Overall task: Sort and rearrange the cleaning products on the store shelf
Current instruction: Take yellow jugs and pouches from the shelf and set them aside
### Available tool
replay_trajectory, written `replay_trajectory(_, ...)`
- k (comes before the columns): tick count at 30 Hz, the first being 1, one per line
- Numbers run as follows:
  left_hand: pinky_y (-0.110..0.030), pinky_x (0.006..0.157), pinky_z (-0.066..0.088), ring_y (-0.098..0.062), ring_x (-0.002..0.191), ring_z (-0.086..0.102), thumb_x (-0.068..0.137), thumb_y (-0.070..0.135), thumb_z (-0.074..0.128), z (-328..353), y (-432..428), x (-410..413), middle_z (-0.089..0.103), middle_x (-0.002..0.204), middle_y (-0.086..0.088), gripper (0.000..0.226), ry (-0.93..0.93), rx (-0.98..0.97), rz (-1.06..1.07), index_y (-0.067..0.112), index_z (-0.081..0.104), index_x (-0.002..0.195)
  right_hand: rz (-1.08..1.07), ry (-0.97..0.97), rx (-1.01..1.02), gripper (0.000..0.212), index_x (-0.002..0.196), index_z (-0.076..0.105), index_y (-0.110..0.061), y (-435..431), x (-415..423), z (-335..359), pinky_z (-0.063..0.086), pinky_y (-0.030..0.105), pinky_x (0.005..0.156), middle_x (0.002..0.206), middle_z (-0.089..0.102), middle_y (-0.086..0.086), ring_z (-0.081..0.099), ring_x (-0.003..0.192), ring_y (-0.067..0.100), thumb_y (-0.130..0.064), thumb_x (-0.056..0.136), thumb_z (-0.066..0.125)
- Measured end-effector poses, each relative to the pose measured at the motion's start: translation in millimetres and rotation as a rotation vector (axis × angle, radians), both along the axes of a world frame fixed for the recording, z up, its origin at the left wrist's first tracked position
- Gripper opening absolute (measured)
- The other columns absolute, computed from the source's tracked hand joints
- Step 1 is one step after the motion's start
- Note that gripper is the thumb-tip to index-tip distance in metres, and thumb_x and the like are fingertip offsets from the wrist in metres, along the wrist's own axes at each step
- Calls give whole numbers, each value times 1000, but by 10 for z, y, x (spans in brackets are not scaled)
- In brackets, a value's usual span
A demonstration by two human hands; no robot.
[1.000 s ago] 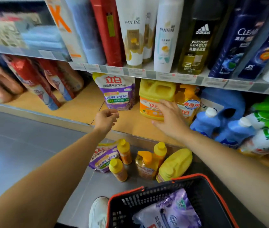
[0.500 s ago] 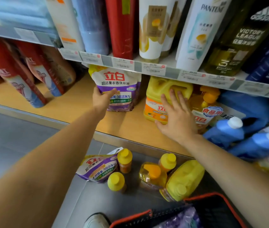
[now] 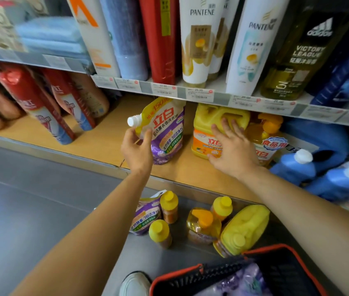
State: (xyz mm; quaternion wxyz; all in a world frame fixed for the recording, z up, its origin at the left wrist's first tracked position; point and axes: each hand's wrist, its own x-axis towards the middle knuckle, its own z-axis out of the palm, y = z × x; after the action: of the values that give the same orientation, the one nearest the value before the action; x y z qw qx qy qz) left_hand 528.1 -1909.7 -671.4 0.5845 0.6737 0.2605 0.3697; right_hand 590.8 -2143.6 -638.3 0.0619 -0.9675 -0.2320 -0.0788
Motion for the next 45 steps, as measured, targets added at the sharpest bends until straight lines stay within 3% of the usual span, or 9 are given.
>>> replay_trajectory(9,-32,69,59,-10,84,69,100,33,62,426,36,-195,68,89,10,14,265,341,-92,19,65,95,48,154,-51,93,159,18,-29,-60,36,199,15,43,125,168,8,7,6,154,30,-50,84,69)
replay_trajectory(13,-19,57,48,-8,71,63,99,35,63,730,101,-343,68,84,6,17,329,566,-81,25,60,86,62,260,-68,102,159,12,-31,-114,50,254,13,41,124,168,-3,4,-3,155,28,-46,80,73)
replay_trajectory(18,-43,67,55,-26,80,69,99,40,62,1185,130,-604,76,92,-6,26,390,779,-131,15,71,97,104,447,-104,114,159,4,-34,-173,94,360,10,48,125,166,-21,-1,-18,153,26,-49,74,79)
replay_trajectory(22,-46,66,56,-29,78,69,97,39,65,1527,144,-860,75,85,-6,23,373,824,-240,17,70,94,139,501,114,83,152,39,-28,-191,-31,631,28,42,119,165,22,2,20,151,30,-42,80,79)
replay_trajectory(25,-44,62,55,-20,69,67,93,39,69,1781,73,-1022,71,75,3,19,335,892,-341,21,71,89,146,349,469,30,111,75,-15,-318,-414,848,51,30,84,109,74,4,66,105,24,-28,84,76)
replay_trajectory(29,-47,61,54,-14,67,64,93,37,69,2105,-172,-1220,68,73,7,17,249,869,-506,22,69,84,15,25,815,9,75,72,-18,-606,-1009,1274,53,35,62,64,64,-7,62,64,14,-22,82,77)
replay_trajectory(35,-51,71,56,-24,82,72,94,33,69,2420,-845,-1477,75,86,-4,21,190,843,-744,13,75,94,211,139,768,47,121,64,-19,-989,-1491,1976,49,34,95,117,62,-4,57,112,15,-40,82,78)
replay_trajectory(39,-50,70,57,-27,81,72,93,30,71,2335,-1275,-1630,76,86,-2,17,160,738,-858,14,76,95,301,248,685,23,108,70,-22,-1235,-1724,2051,53,40,80,98,71,-6,65,91,13,-38,92,69)
replay_trajectory(45,-39,62,57,-9,76,70,92,31,70,1886,-1822,-1904,78,84,4,10,158,421,-1005,24,77,87,263,365,739,18,109,77,-24,-1746,-1942,1763,56,37,85,101,77,-4,70,93,10,-22,92,71)
